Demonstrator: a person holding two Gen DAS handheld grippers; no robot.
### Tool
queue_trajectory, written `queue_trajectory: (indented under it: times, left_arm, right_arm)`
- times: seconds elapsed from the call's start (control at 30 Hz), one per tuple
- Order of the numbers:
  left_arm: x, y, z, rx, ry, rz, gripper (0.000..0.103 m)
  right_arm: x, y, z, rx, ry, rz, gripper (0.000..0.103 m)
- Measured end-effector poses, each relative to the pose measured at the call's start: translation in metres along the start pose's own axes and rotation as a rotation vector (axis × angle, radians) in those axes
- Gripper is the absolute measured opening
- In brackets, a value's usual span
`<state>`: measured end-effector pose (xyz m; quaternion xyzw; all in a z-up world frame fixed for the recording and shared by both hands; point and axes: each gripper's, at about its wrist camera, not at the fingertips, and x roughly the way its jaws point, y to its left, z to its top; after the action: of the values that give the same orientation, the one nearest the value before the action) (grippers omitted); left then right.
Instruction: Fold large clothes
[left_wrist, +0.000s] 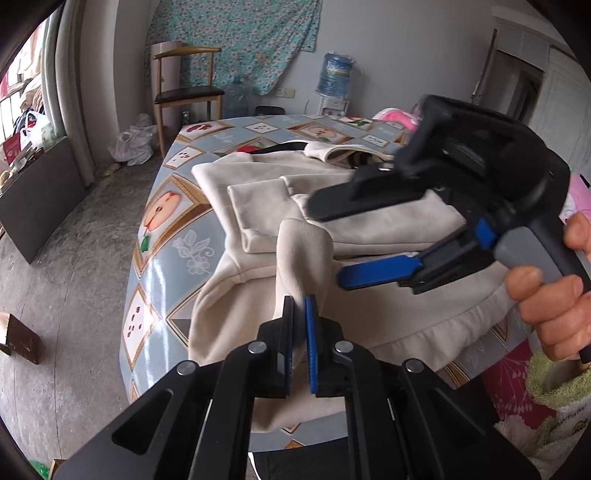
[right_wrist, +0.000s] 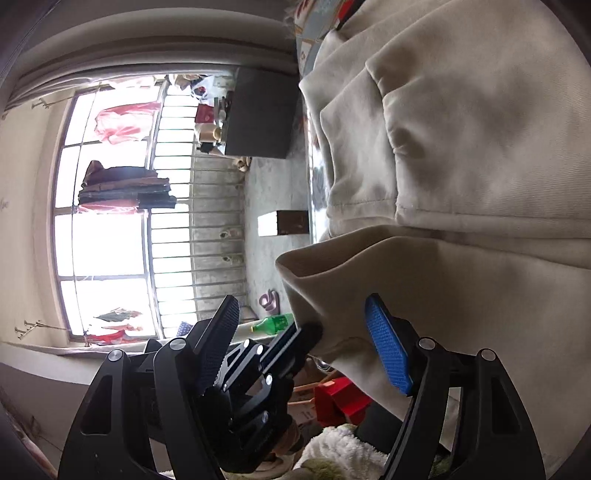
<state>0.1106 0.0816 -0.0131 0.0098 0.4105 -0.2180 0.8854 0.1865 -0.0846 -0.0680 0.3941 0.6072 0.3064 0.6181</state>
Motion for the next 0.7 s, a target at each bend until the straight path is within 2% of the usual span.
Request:
queue_trajectory:
  times: [0.17,0.23,0.27,0.3,0.4,0.43,0.6,0.7]
  left_arm:
    - [-0.001,-0.009,-0.002,0.030,-0.005,-0.037,0.006]
    - [-0.001,-0.013,-0.004,0.041,-0.004,-0.050,0.006]
    - [-0.001,-0.013,-0.004,0.043,-0.003,-0.053,0.006]
    - [0.000,-0.014,-0.005,0.043,-0.001,-0.055,0.006]
    - [0.000,-0.011,-0.004,0.028,0.005,-0.056,0.007]
    - [-0.001,-0.010,-0.003,0.017,0.008,-0.059,0.009]
    - [0.001,-0.007,0.001,0.005,0.020,-0.060,0.036]
    - [0.015,-0.011,0.002,0.049,0.044,-0.020,0.039]
  right_arm:
    - [0.001,0.013,-0.001,-0.029,-0.028,-0.067,0.067]
    - [0.003,0.012,0.001,-0.025,-0.044,-0.091,0.048]
    - [0.004,0.009,0.002,-0.018,-0.051,-0.096,0.041]
    - [0.003,0.005,0.001,-0.015,-0.054,-0.098,0.028]
    - [-0.004,-0.003,-0.003,-0.020,-0.067,-0.099,0.011]
    - [-0.005,-0.004,-0.005,-0.025,-0.072,-0.100,0.009]
    - [-0.008,-0.004,-0.011,-0.036,-0.072,-0.081,0.008]
    - [-0.009,-0.002,-0.012,-0.046,-0.067,-0.074,0.008]
